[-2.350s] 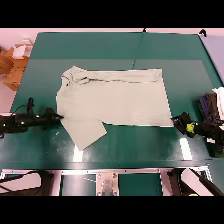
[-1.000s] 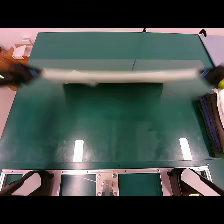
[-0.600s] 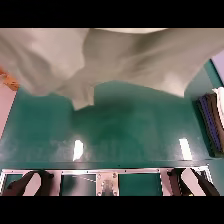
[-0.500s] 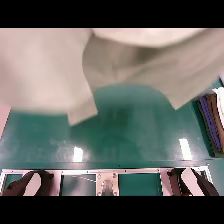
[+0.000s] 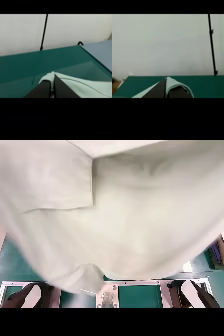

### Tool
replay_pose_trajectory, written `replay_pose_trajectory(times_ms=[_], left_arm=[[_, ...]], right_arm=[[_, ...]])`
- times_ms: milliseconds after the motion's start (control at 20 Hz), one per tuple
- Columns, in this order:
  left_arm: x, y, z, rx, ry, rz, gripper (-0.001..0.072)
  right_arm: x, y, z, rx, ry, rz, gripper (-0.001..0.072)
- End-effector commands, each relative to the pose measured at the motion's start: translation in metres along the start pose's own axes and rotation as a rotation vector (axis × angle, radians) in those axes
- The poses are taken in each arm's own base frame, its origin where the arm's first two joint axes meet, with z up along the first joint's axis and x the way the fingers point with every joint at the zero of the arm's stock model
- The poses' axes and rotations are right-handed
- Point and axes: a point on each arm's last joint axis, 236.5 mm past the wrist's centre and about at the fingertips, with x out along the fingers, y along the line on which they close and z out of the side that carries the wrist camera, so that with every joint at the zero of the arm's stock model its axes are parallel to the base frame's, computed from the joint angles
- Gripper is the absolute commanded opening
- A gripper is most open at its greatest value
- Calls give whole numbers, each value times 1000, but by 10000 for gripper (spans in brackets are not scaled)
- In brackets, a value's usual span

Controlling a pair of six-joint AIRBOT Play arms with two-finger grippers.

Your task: Fold the shirts.

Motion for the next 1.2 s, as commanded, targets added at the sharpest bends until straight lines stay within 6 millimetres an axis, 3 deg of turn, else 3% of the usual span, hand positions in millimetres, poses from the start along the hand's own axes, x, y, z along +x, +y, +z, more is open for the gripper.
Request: replay_pose_trajectory(times_ms=[0, 150, 250, 400, 500, 550, 650, 800, 1150], left_arm=[[47, 73, -80, -197, 192, -12, 29], [93, 135, -165, -367, 331, -31, 29], [133, 165, -231, -451, 423, -43, 29], [193, 208, -321, -578, 537, -19, 29], [222, 233, -360, -629, 570, 8, 29], [232, 244, -371, -654, 575, 23, 29], [248, 265, -375, -681, 557, 47, 29], [266, 288, -353, -677, 487, 84, 29], [278, 297, -293, -601, 373, 90, 28]], right_arm=[[56, -63, -109, 219, 211, 15, 15], [105, -129, -228, 396, 372, -73, 15], [130, -164, -292, 464, 449, -135, 15], [163, -204, -364, 555, 540, -200, 15], [185, -223, -398, 613, 585, -206, 15], [195, -231, -408, 631, 595, -206, 14], [217, -246, -415, 661, 580, -198, 15], [248, -266, -406, 702, 533, -193, 15], [283, -267, -362, 653, 448, -143, 14]])
